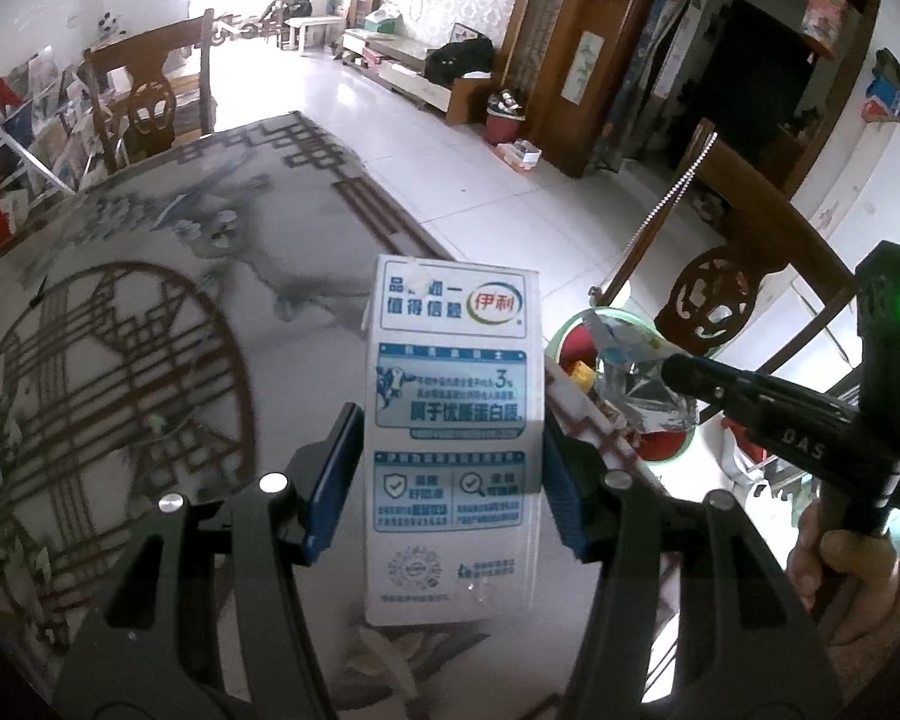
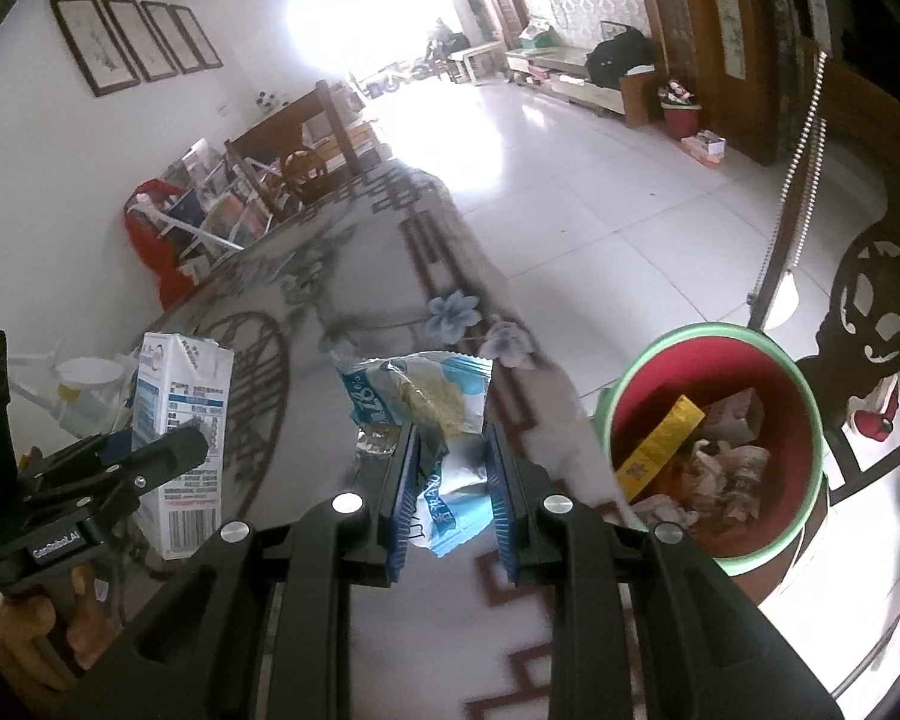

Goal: Collect trash
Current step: 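Carry the snack wrapper and milk carton over the red bucket with both grippers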

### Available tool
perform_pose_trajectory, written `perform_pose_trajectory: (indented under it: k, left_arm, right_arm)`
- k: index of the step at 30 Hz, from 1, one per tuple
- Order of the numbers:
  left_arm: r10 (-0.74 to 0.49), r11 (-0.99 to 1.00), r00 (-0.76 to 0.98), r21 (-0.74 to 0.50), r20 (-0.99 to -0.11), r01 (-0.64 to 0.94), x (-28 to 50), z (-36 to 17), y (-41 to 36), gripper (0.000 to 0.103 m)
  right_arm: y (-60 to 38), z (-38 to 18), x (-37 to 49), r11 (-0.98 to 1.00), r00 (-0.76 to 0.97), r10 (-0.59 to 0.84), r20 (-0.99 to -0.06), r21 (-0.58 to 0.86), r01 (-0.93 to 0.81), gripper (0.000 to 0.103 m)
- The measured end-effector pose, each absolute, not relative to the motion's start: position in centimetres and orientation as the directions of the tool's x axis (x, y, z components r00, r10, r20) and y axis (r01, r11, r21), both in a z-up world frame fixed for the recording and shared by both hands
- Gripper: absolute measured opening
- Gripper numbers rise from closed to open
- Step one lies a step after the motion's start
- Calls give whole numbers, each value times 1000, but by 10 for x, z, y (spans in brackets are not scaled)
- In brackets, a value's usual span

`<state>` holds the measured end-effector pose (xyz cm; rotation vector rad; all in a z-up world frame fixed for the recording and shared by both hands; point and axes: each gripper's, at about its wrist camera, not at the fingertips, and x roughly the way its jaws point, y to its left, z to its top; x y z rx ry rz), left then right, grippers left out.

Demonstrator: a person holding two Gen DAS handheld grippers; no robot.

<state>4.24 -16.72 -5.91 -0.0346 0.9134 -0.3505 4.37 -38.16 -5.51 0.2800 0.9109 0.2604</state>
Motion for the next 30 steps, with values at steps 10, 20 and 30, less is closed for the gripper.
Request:
perform_pose_trajectory:
  k: [10, 20, 30]
  left_arm:
    - [-337, 927, 522, -179, -783, 331, 56, -66, -211, 54]
    - [-360, 911, 499, -183, -788, 368, 73, -70, -258, 54]
    - [-393, 887, 458, -196, -798, 419, 84, -80, -318, 54]
  right_arm:
    - [-421, -61, 47, 935, 589, 312, -746, 350, -52, 22]
    - [-471, -63, 50, 939, 597, 276, -753, 345, 1, 23]
    - [-529, -61, 44, 938, 619, 224, -753, 338, 72, 23]
